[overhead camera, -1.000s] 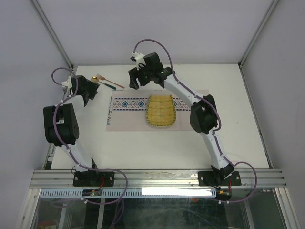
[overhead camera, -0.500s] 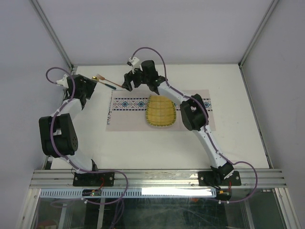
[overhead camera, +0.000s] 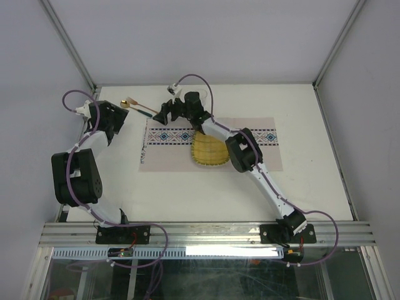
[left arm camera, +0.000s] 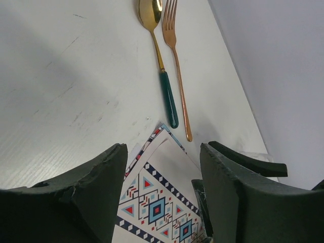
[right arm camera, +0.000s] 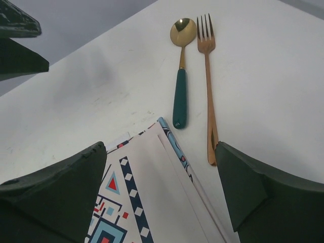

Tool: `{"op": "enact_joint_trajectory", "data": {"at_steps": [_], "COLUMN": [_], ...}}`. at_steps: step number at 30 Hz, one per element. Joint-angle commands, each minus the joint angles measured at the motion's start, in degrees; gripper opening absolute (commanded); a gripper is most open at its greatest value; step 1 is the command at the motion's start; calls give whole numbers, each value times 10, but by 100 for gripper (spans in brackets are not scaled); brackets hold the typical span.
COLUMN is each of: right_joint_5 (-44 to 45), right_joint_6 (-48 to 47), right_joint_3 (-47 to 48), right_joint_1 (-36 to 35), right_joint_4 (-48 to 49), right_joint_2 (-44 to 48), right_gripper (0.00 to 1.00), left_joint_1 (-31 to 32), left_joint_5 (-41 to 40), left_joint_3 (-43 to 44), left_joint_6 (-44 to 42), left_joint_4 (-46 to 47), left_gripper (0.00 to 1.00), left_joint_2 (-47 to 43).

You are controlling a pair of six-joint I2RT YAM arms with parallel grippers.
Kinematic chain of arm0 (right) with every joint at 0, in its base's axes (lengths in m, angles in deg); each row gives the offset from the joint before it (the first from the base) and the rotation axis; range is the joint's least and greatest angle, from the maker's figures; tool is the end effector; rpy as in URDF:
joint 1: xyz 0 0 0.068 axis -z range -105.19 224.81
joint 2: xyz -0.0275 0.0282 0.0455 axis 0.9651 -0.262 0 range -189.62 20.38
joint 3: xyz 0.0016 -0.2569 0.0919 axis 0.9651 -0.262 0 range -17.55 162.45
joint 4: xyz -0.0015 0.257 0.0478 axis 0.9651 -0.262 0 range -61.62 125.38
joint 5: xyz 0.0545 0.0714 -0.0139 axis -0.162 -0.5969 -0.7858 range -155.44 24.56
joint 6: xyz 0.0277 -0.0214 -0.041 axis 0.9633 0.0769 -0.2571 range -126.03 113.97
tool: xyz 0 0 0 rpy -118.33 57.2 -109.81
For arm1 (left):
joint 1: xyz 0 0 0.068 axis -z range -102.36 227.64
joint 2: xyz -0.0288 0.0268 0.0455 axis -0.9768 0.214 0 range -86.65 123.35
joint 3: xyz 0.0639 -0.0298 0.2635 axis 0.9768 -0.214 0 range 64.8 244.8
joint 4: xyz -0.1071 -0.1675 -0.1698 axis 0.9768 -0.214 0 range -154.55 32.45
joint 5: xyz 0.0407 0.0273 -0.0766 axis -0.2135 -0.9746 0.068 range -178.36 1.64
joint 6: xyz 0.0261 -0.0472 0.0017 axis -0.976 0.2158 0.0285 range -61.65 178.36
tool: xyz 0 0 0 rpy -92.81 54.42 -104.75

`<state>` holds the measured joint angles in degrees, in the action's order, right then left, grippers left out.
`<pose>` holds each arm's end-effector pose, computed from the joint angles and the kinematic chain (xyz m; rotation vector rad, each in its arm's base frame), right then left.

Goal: Set the dinner table for one person
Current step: Move the spoon at the center of the board.

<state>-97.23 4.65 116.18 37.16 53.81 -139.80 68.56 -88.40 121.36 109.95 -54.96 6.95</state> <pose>0.4775 0.3921 0.1331 -0.8352 1.6123 1.0850 0.3542 0.0566 0.2152 -1.1133 1.9012 -0.4200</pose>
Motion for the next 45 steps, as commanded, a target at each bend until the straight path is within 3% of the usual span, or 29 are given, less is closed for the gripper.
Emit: {"op": "enact_joint_trajectory", "data": {"at_steps": [1,12,19,25,29,31,36,45], "right_joint_5": [-10,-10,-10,-10,-10,79,164,234], "right_joint_6": [14,14,14,14,14,-130,-158,-183], "right_joint_3": [35,-14,-66,-128,-217,-288,-427,-552], "right_joint_1": [-12,-8,1,3,2,2,2,2], "right_joint_4": [64,9,-69,-159,-212,-215,-242,-278], "right_joint_2": [23,89,191,312,440,517,690,858], "right_gripper": [92,92,92,92,92,92,93,94], "left_joint_1": [-4,-3,2,10,12,14,24,57], "left_joint_5": [3,69,93,87,81,77,67,32], "left_joint_3": [-10,38,110,154,182,193,215,276], "left_joint_6": [-8,0,-2,-14,-30,-39,-52,-79], "left_joint_4": [39,93,104,98,82,76,53,1], "left_gripper": [61,61,63,65,67,68,69,77], "left_joint_2": [-16,91,177,219,246,258,283,309]}}
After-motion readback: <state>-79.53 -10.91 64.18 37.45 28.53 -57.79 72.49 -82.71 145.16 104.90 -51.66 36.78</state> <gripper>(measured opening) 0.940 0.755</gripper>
